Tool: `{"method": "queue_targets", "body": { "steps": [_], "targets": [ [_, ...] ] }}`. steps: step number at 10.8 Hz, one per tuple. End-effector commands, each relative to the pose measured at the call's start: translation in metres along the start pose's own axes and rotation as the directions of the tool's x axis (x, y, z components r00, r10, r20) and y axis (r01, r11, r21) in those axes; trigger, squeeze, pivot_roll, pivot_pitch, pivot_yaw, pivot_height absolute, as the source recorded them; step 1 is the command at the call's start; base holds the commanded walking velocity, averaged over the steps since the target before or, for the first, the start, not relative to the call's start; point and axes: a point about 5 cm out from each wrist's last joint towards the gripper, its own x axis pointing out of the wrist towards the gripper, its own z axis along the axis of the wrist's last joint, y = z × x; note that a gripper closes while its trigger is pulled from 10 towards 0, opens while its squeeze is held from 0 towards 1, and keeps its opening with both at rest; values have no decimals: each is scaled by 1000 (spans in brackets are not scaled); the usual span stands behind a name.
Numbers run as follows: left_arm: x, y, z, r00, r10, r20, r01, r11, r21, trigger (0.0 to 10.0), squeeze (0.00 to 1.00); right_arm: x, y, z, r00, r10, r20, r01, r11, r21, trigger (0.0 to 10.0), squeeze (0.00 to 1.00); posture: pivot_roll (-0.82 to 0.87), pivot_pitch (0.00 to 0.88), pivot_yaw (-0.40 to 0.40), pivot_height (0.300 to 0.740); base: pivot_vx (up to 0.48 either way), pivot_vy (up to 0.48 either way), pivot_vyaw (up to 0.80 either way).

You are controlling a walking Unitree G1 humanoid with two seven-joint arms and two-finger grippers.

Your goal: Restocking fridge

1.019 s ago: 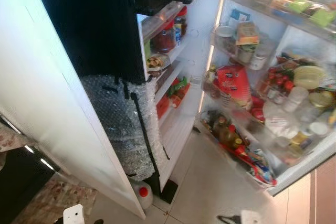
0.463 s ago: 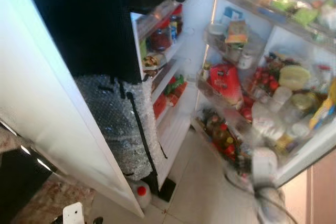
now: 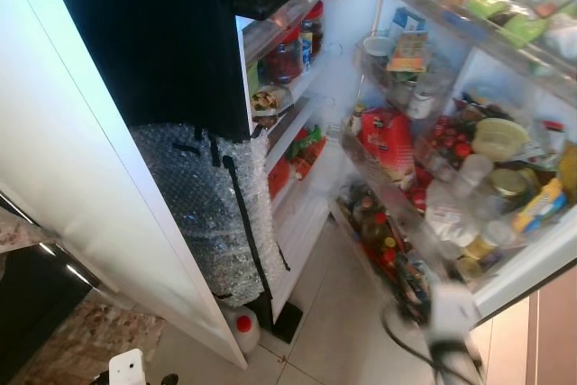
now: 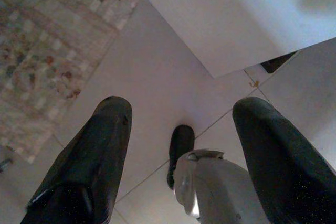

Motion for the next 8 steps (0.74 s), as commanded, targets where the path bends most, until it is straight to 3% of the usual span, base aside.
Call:
{"method": "queue_targets", "body": {
  "steps": [1, 2, 3, 4, 7, 8],
  "targets": [
    [-2, 1, -9, 1000, 10, -27, -10, 1000, 0, 10000, 0, -10, -9, -16, 992, -70, -100, 72, 997, 7, 10000, 0, -81, 35, 15, 740, 0, 0, 0],
    [-2, 0, -9, 1000, 9, -29, -9, 1000, 0, 10000, 0, -20, -18, -30, 968, -169, -186, 179, 983, 39, 10000, 0, -78, 36, 13, 740, 0, 0, 0],
    [-2, 0, -9, 1000, 9, -29, -9, 1000, 1, 10000, 0, -31, -35, -45, 901, -307, -307, 337, 940, 49, 10000, 0, -80, 36, 12, 740, 0, 0, 0],
    [-2, 0, -9, 999, 12, -30, -12, 1000, 4, 10000, 0, -39, -46, -55, 841, -376, -390, 425, 904, 44, 10000, 0, -80, 35, 12, 740, 0, 0, 0],
    [-2, 2, -8, 1000, 12, -28, -11, 1000, 13, 10000, 0, -41, -70, -52, 772, -510, -380, 559, 829, 23, 10000, 0, -79, 32, 18, 740, 0, 0, 0],
    [-2, 2, -8, 1000, 11, -29, -11, 1000, 14, 10000, 0, -39, -72, -49, 766, -528, -367, 575, 818, 23, 10000, 0, -77, 32, 19, 740, 0, 0, 0]
  ]
}}
